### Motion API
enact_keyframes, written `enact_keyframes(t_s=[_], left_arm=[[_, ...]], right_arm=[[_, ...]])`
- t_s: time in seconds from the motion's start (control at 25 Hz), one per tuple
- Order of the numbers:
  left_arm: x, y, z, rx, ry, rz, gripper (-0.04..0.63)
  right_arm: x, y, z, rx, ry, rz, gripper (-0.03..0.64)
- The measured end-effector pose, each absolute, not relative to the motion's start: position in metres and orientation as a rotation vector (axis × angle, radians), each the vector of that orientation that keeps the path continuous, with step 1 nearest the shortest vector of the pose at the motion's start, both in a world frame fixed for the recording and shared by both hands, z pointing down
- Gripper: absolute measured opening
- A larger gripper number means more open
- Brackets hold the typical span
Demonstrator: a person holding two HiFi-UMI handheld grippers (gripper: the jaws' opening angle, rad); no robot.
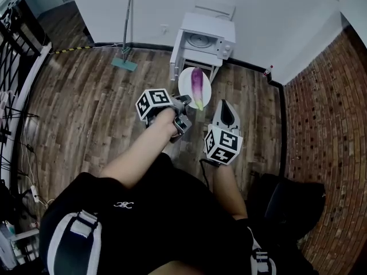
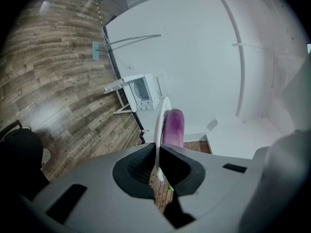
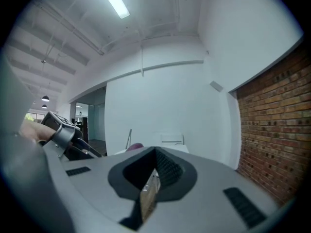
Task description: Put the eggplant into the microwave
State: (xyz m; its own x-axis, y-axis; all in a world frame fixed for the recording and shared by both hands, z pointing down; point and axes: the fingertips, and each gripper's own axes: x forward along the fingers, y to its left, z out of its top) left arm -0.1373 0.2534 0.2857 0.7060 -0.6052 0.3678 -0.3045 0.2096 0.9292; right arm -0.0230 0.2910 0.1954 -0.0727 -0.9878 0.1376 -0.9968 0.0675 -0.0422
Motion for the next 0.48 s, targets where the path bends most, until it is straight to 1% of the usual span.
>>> enact_keyframes(t_s=[0.48], left_arm=[[-0.106,0.219,0.297,1.375,-0.820,-0.236,0.014]], right_arm=[[0.012,0.256,0.202,2.058,-2.252,0.228,0.012]])
